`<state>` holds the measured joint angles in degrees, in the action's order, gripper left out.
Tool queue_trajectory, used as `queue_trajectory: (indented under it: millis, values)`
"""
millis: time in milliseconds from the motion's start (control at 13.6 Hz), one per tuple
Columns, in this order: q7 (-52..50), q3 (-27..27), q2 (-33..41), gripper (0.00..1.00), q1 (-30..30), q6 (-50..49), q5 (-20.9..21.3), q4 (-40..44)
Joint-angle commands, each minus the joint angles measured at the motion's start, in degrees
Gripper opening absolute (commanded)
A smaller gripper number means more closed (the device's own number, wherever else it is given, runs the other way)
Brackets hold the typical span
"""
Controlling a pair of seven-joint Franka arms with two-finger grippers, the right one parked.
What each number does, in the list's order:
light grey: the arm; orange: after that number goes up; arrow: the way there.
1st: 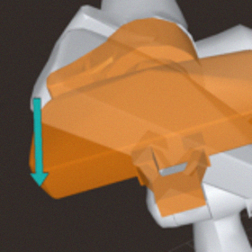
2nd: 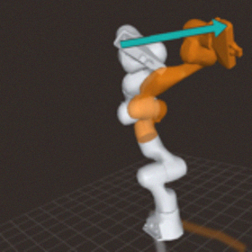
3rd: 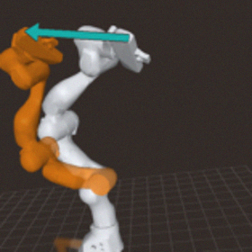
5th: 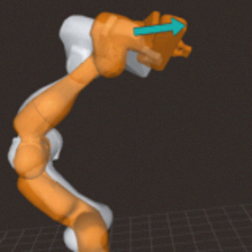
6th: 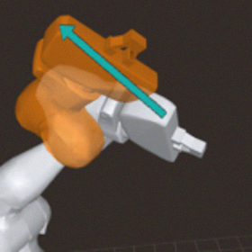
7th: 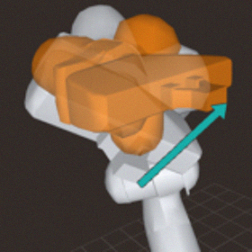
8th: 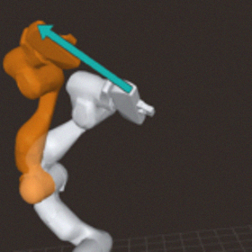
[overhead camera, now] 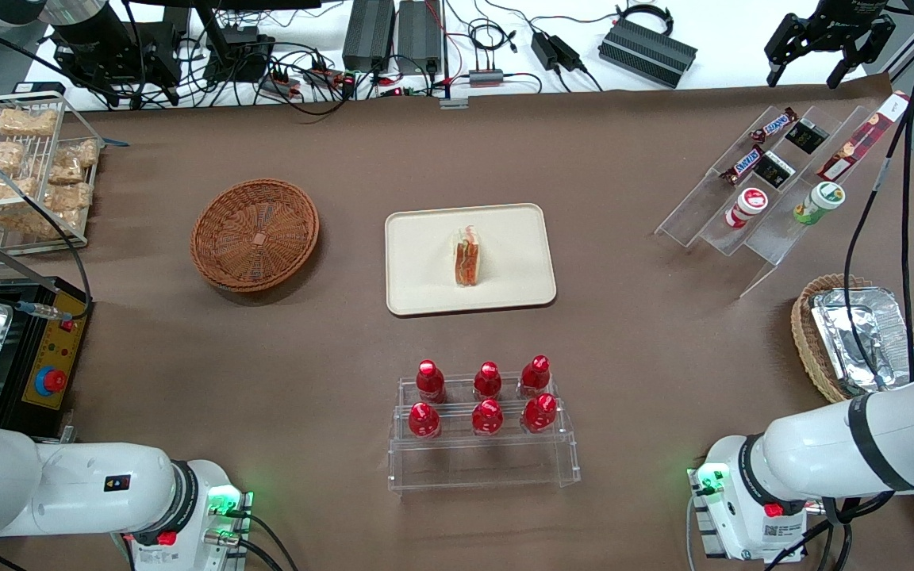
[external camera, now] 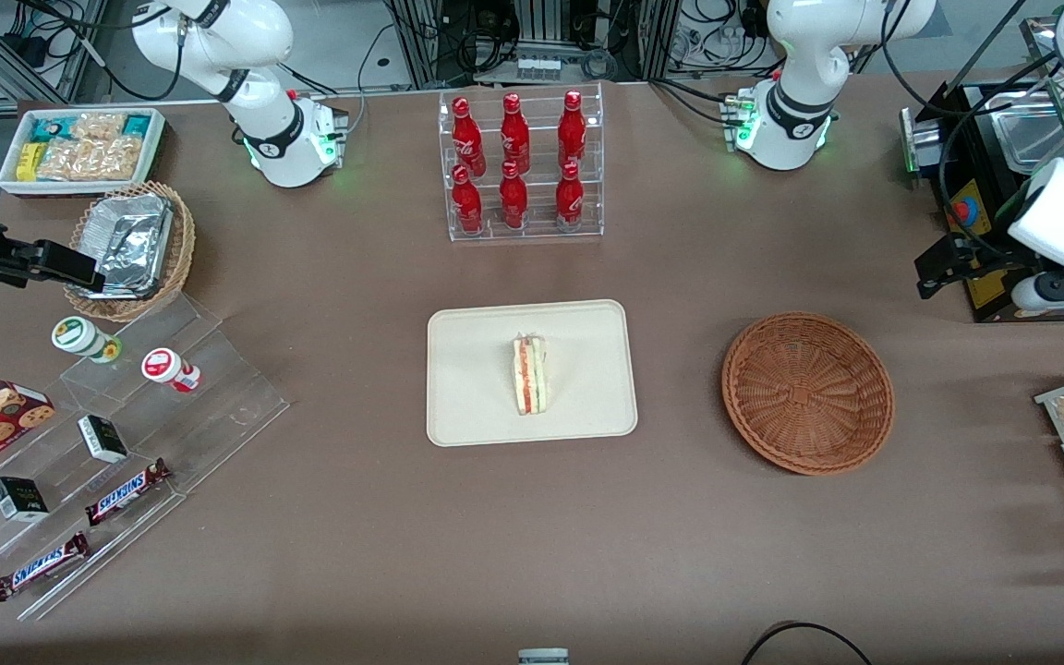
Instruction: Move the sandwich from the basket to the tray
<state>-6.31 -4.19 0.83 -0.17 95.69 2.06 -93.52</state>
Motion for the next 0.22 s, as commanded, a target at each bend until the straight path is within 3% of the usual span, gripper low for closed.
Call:
queue_trajectory:
  millis: [0, 147]
  values:
    - [1.0, -0.2, -1.5, 1.00, 0.8, -1.4, -0.9, 3.2]
    - [1.1, 0.6, -1.3, 1.00, 0.7, -1.6, -1.0, 3.2]
